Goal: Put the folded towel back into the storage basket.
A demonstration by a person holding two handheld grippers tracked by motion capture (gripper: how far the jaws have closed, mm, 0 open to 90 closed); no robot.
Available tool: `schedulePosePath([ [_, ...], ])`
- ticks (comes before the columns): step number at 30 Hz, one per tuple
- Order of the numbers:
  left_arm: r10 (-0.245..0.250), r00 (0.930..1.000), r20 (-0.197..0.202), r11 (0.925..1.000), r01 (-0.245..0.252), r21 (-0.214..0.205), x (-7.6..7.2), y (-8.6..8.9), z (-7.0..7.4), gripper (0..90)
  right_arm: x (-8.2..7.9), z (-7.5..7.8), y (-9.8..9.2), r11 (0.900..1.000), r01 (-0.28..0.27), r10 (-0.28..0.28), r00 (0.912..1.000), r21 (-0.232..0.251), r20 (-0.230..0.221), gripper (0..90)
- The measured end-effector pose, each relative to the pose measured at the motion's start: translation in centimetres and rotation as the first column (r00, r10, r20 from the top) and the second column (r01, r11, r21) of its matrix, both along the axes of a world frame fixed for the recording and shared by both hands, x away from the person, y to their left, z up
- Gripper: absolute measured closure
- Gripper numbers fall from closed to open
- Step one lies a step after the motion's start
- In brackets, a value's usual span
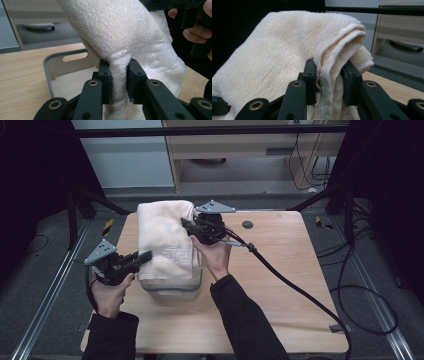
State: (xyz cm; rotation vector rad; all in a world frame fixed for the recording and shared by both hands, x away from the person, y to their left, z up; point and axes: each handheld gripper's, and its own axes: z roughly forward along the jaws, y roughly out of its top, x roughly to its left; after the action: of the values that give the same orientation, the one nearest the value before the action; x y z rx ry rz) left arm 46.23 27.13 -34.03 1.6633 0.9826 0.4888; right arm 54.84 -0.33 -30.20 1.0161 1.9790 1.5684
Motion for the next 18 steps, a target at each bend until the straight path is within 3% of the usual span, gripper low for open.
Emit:
schedulePosePath([
  [18, 0.023, 0.9984, -0.052, 0.9989, -0.021, 0.041, 1.4, 0.9, -1.9, 74.9, 1.7, -2.8, 1.5, 0.9999, 0.007, -0.008, 0.9985, -0.011, -0.054, 69.0],
])
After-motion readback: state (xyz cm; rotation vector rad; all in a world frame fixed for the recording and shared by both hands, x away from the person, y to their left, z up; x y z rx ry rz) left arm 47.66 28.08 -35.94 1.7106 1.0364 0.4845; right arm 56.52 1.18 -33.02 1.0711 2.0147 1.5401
